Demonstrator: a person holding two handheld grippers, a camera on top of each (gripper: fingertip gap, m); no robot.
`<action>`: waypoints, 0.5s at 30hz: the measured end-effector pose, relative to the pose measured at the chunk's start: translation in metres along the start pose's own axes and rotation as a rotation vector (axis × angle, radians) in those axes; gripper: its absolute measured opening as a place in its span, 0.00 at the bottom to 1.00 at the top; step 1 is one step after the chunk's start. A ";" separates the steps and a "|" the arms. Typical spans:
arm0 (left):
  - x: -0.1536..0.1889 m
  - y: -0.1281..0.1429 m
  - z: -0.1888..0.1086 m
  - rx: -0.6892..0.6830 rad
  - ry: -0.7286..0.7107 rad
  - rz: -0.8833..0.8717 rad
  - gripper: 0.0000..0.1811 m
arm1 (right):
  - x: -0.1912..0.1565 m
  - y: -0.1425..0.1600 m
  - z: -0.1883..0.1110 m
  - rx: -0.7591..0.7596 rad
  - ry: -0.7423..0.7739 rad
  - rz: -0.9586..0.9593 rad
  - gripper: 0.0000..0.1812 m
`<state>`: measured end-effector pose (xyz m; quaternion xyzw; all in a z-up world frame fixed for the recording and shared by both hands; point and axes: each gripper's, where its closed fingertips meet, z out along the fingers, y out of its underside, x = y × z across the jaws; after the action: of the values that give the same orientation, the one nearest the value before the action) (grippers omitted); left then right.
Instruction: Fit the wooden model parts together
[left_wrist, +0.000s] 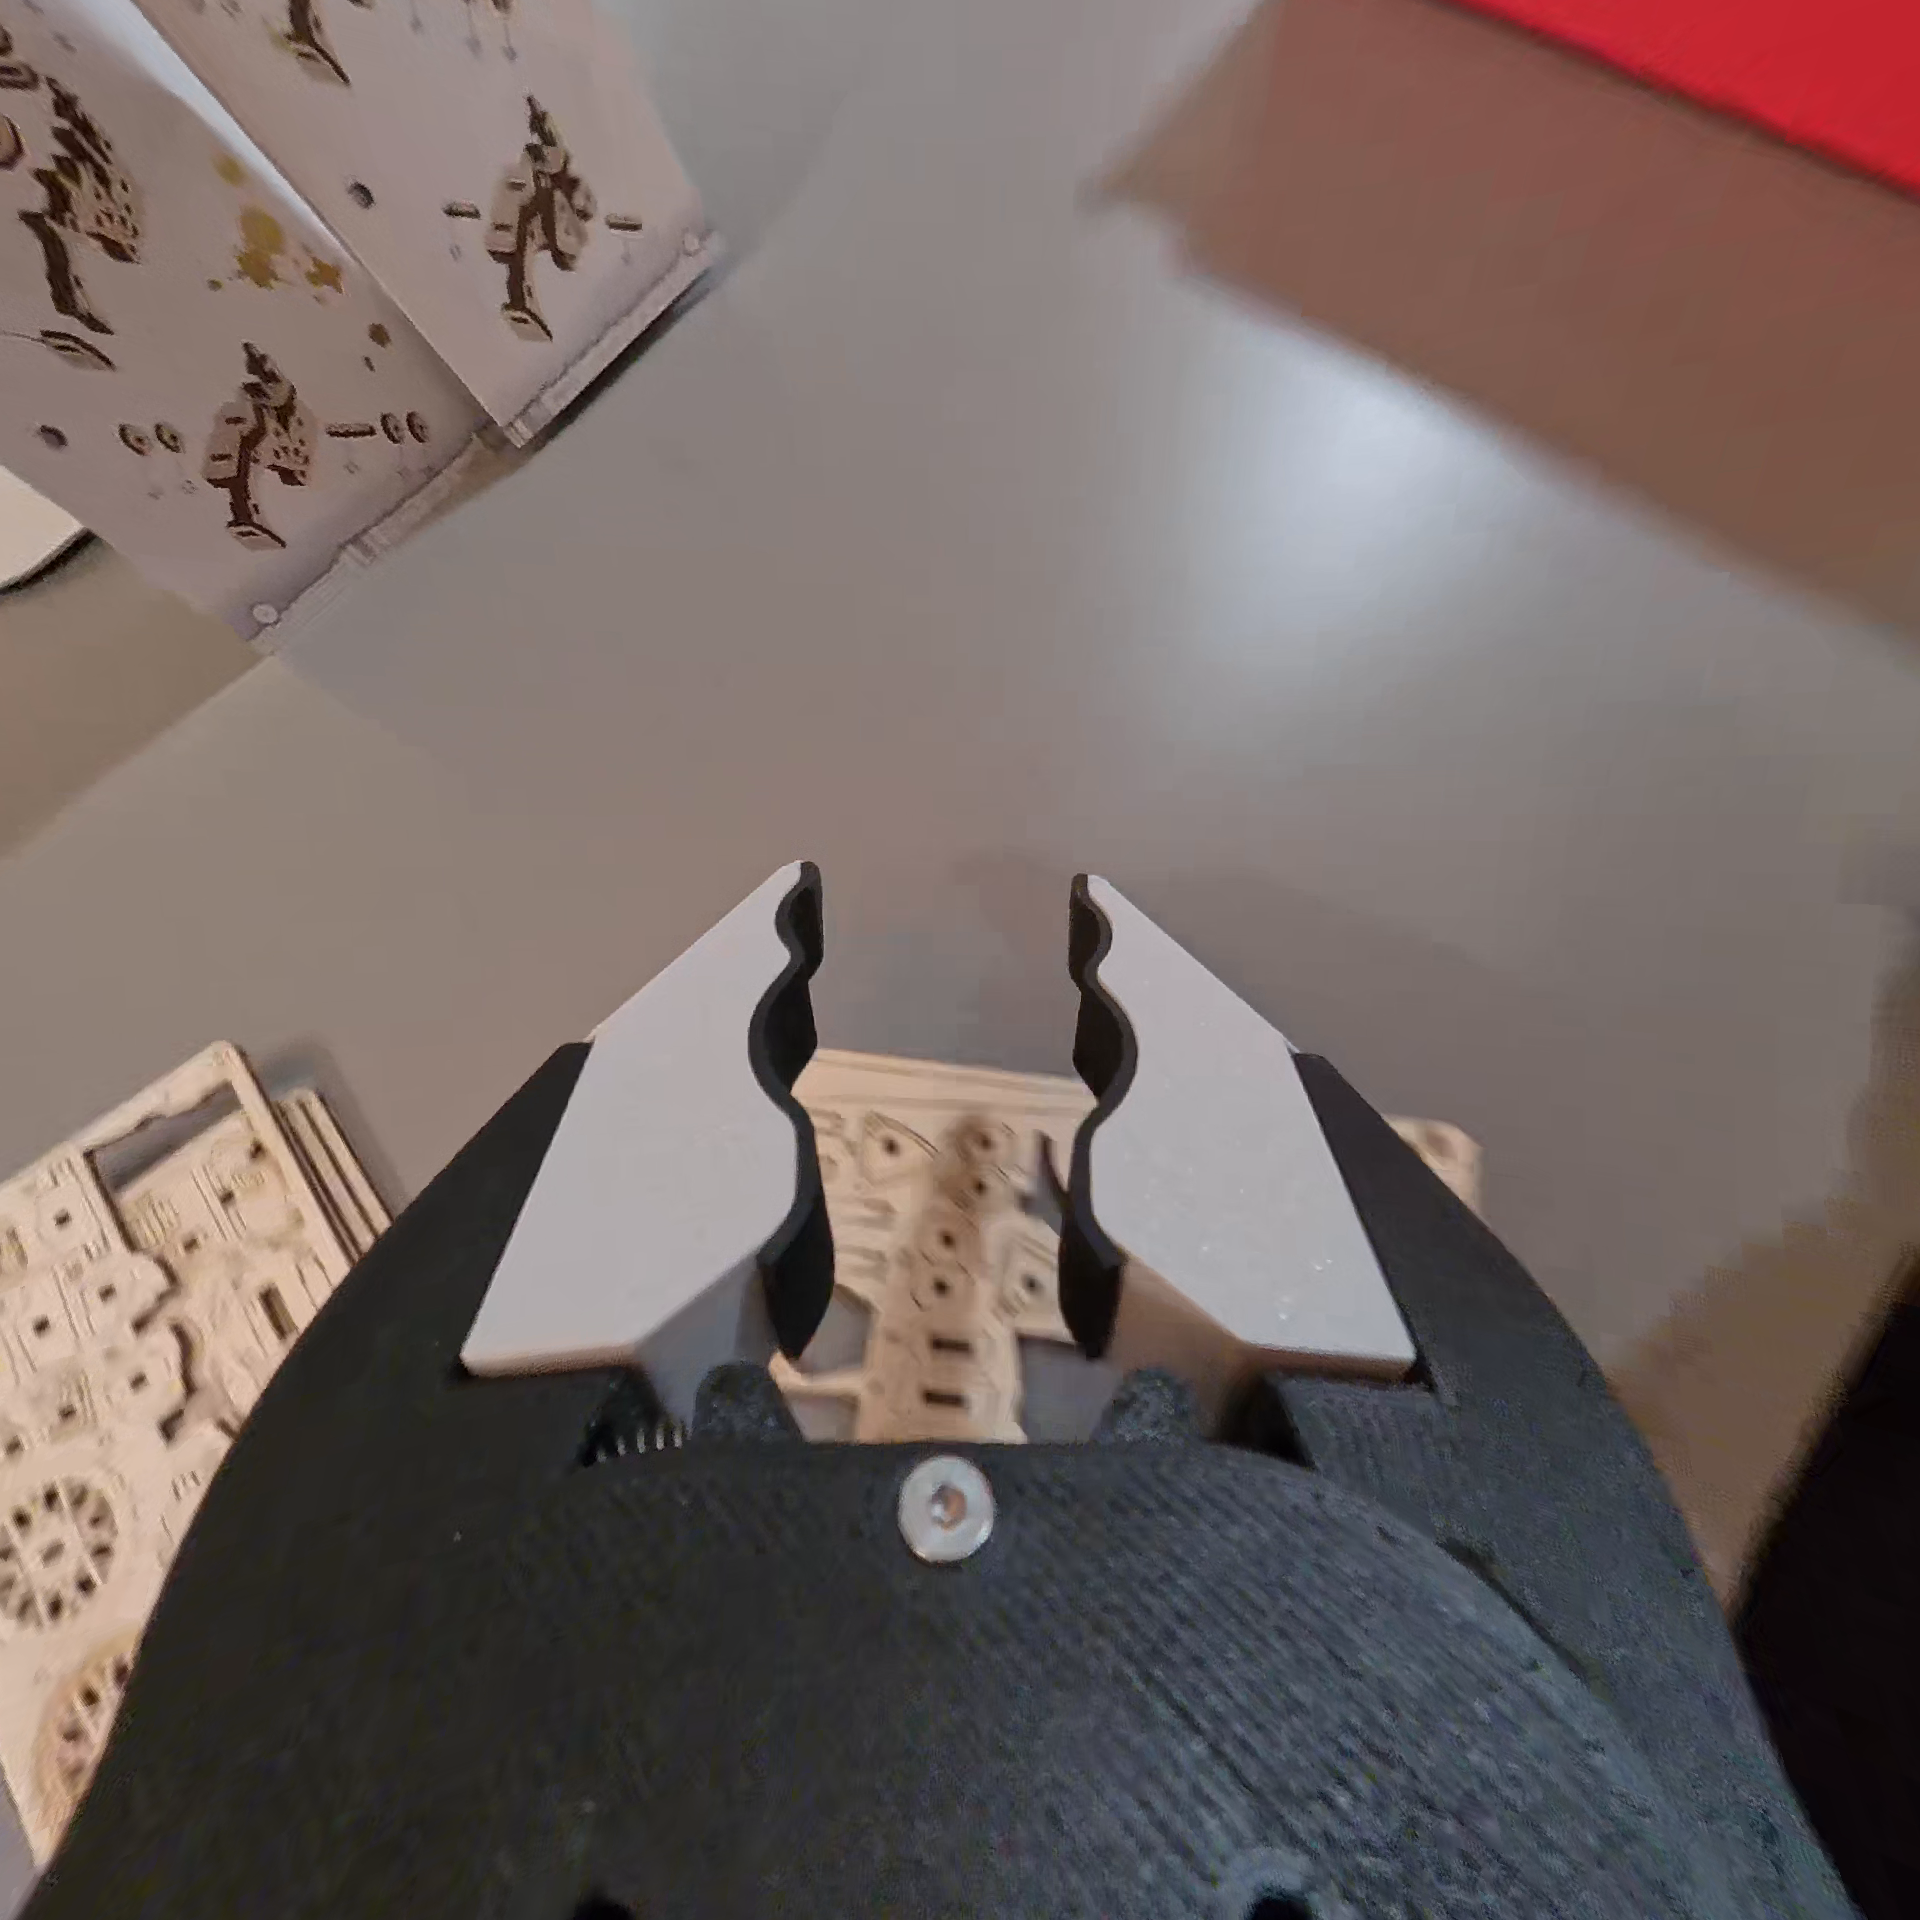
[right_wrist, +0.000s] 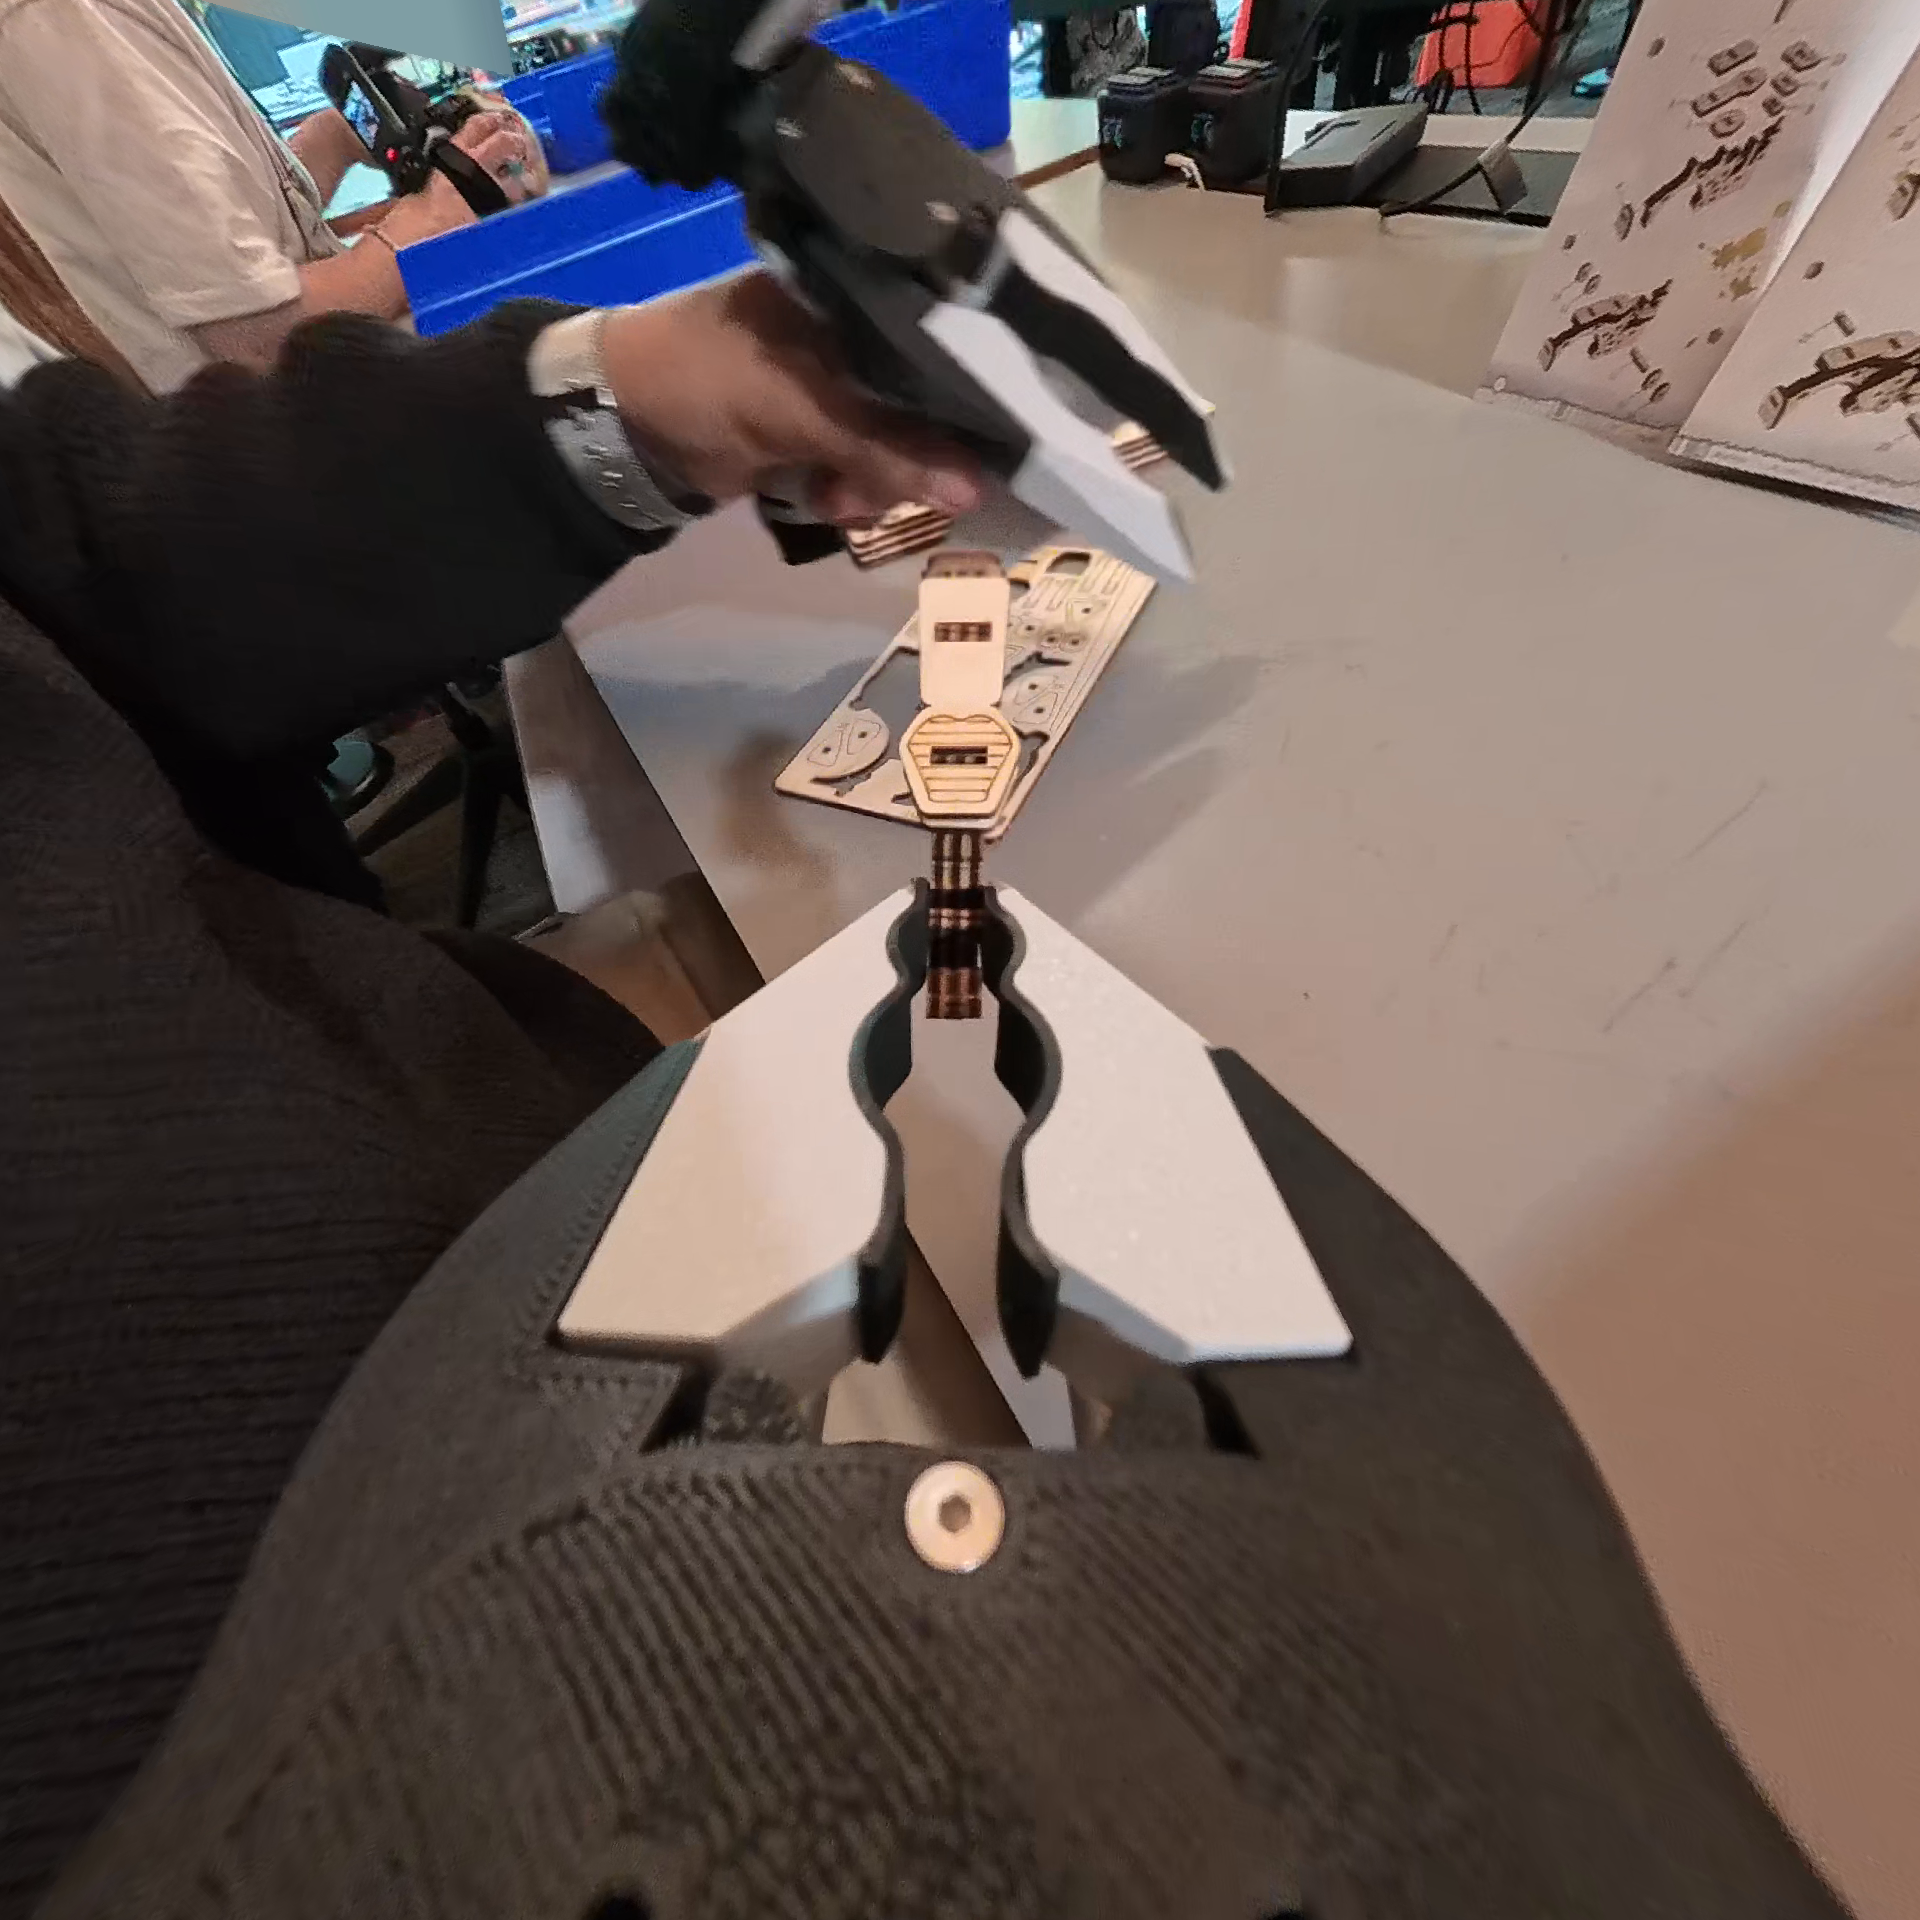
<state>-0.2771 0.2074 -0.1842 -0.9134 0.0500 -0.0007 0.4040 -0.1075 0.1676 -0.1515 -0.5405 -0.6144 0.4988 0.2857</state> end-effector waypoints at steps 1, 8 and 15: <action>0.010 0.003 -0.012 0.006 0.020 -0.010 0.29 | 0.001 0.001 0.000 0.000 0.005 0.002 0.04; 0.003 0.069 -0.072 -0.040 -0.355 0.010 0.34 | 0.003 0.004 0.001 -0.009 0.015 0.020 0.04; -0.002 0.099 -0.063 -0.121 -0.303 -0.118 0.33 | -0.004 0.002 0.009 -0.022 -0.018 -0.010 0.04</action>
<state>-0.2910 0.0950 -0.2153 -0.9271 -0.0652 0.1161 0.3504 -0.1132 0.1609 -0.1555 -0.5360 -0.6250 0.4956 0.2766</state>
